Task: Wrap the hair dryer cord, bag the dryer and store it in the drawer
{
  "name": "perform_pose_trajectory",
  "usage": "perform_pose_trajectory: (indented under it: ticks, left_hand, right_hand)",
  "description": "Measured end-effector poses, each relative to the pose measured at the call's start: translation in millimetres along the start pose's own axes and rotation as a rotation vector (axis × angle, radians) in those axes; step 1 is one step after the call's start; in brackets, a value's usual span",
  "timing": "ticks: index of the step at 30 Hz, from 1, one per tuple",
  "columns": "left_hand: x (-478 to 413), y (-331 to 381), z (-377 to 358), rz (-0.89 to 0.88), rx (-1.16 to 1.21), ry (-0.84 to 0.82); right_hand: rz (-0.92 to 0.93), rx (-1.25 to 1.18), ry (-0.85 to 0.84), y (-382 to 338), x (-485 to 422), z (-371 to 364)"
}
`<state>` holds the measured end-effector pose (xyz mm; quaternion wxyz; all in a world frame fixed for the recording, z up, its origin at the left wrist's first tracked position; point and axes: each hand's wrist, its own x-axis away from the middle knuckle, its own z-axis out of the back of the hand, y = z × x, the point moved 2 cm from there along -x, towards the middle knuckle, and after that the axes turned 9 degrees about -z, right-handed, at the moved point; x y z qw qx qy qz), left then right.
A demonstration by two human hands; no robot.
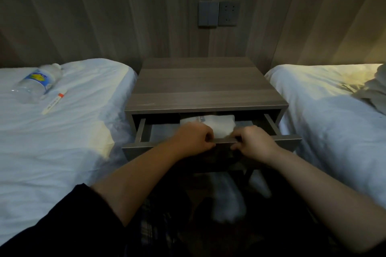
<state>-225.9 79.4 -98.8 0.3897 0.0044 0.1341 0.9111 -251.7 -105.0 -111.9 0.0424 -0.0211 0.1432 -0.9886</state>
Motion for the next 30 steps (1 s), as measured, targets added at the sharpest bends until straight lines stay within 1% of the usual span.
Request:
perform_pose_trajectory:
  ticks: [3, 4, 5, 7, 8, 9, 12, 13, 14, 17, 18, 22, 26, 29, 30]
  left_hand:
    - [-8, -12, -5, -0.076, -0.239, 0.265]
    - [-13, -18, -5, -0.084, -0.292, 0.320]
    - [-21, -23, -3, -0.059, -0.311, 0.296]
    - [-38, -35, -1, 0.049, -0.293, 0.145]
    - [-47, -41, 1, 0.090, -0.308, 0.075]
    - [-54, -47, 3, 0.110, -0.331, 0.039]
    - [-69, -66, -1, 0.140, -0.294, -0.026]
    - [-71, -71, -6, 0.148, -0.281, -0.026]
    - [-71, -74, -11, 0.150, -0.288, 0.005]
    - [-69, -74, -22, 0.132, -0.361, 0.211]
    - [-70, -73, -25, 0.128, -0.378, 0.247]
    - [-74, -76, -27, 0.118, -0.390, 0.269]
    - [-73, -78, -29, 0.115, -0.386, 0.270]
    - [-73, -75, -26, 0.134, -0.372, 0.254]
    - [-74, -75, -27, 0.134, -0.374, 0.243]
  right_hand:
    - [0.043, 0.060, 0.230, -2, -11, -1]
    - [0.040, 0.109, 0.294, -3, -17, 1]
    - [0.029, 0.159, 0.330, -4, -24, 3]
    - [0.018, 0.239, 0.331, -7, -40, 8]
    - [0.012, 0.265, 0.311, -7, -50, 11]
    - [-0.005, 0.277, 0.273, -5, -60, 12]
    - [-0.063, 0.283, 0.160, 1, -84, 9]
    - [-0.064, 0.298, 0.161, 4, -88, 5]
    - [-0.046, 0.309, 0.202, 7, -90, 1]
    - [-0.025, 0.275, 0.378, 13, -92, -11]
    - [-0.037, 0.246, 0.423, 13, -93, -15]
    - [-0.065, 0.189, 0.509, 9, -95, -24]
    - [-0.085, 0.202, 0.476, 10, -95, -25]
    - [-0.060, 0.227, 0.376, 8, -93, -14]
    - [-0.057, 0.148, 0.317, 5, -91, -7]
